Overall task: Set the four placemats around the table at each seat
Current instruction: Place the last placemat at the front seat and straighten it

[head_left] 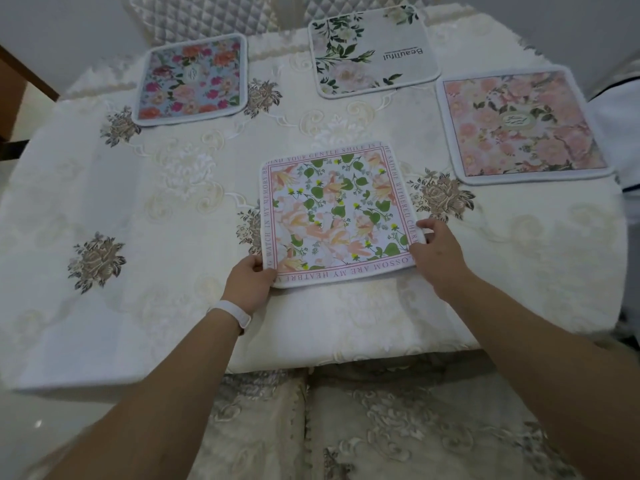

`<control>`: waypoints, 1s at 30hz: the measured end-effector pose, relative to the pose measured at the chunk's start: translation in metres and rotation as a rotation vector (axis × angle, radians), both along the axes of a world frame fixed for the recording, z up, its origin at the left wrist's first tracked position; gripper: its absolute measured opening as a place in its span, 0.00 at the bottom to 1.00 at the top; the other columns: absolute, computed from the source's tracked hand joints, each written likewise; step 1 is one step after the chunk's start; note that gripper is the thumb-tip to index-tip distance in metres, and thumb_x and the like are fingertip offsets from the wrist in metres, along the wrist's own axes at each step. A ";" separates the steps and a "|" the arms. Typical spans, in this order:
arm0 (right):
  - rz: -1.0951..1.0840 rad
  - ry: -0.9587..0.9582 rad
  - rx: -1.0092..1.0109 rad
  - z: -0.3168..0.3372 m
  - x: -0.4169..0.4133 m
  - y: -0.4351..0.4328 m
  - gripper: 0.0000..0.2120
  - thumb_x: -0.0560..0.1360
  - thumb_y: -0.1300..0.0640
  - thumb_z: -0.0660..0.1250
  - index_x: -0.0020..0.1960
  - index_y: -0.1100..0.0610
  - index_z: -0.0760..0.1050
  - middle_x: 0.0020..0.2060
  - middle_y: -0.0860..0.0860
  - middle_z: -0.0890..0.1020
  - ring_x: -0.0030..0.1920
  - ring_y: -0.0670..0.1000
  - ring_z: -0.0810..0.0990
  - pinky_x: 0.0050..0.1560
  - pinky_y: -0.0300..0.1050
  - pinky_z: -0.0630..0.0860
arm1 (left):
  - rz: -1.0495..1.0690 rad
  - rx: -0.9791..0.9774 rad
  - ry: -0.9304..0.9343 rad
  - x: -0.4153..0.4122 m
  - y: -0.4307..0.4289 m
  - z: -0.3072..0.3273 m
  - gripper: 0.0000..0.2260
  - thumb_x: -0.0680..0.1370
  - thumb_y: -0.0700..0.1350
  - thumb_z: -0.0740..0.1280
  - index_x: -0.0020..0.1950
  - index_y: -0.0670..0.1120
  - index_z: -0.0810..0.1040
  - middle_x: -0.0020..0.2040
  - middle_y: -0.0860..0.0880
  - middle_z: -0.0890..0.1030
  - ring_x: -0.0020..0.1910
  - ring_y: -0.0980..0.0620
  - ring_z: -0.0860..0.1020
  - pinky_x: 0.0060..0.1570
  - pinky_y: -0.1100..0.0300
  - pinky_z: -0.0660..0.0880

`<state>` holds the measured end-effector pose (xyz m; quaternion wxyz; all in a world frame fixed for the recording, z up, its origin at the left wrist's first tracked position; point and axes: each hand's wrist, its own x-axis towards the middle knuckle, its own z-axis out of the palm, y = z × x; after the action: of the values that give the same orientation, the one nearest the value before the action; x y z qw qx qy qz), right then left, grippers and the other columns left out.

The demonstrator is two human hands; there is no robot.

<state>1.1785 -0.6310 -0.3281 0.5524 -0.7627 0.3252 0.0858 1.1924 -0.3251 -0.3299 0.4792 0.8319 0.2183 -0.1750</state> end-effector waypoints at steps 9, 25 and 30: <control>0.017 0.034 -0.051 0.010 -0.042 -0.032 0.17 0.78 0.65 0.63 0.63 0.51 0.68 0.49 0.52 0.80 0.41 0.48 0.80 0.39 0.49 0.78 | -0.080 -0.032 0.037 -0.034 -0.025 0.003 0.05 0.76 0.37 0.66 0.48 0.46 0.78 0.46 0.50 0.83 0.45 0.50 0.81 0.40 0.60 0.75; 0.019 0.143 -0.233 0.017 -0.134 -0.077 0.17 0.77 0.63 0.64 0.64 0.51 0.68 0.48 0.52 0.81 0.42 0.51 0.82 0.40 0.52 0.81 | -0.296 -0.053 0.073 -0.092 -0.066 0.002 0.04 0.76 0.38 0.67 0.48 0.46 0.77 0.48 0.49 0.83 0.48 0.50 0.81 0.49 0.54 0.79; 0.058 0.179 -0.289 0.019 -0.146 -0.083 0.16 0.77 0.63 0.63 0.64 0.53 0.68 0.43 0.48 0.79 0.38 0.48 0.80 0.30 0.44 0.73 | -0.340 -0.047 0.106 -0.111 -0.073 0.002 0.06 0.77 0.39 0.66 0.48 0.50 0.76 0.49 0.51 0.83 0.48 0.50 0.81 0.50 0.49 0.80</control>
<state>1.0323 -0.7142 -0.3090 0.4031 -0.8326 0.3598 0.1214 1.0817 -0.3978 -0.3275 0.4497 0.8351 0.0952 -0.3022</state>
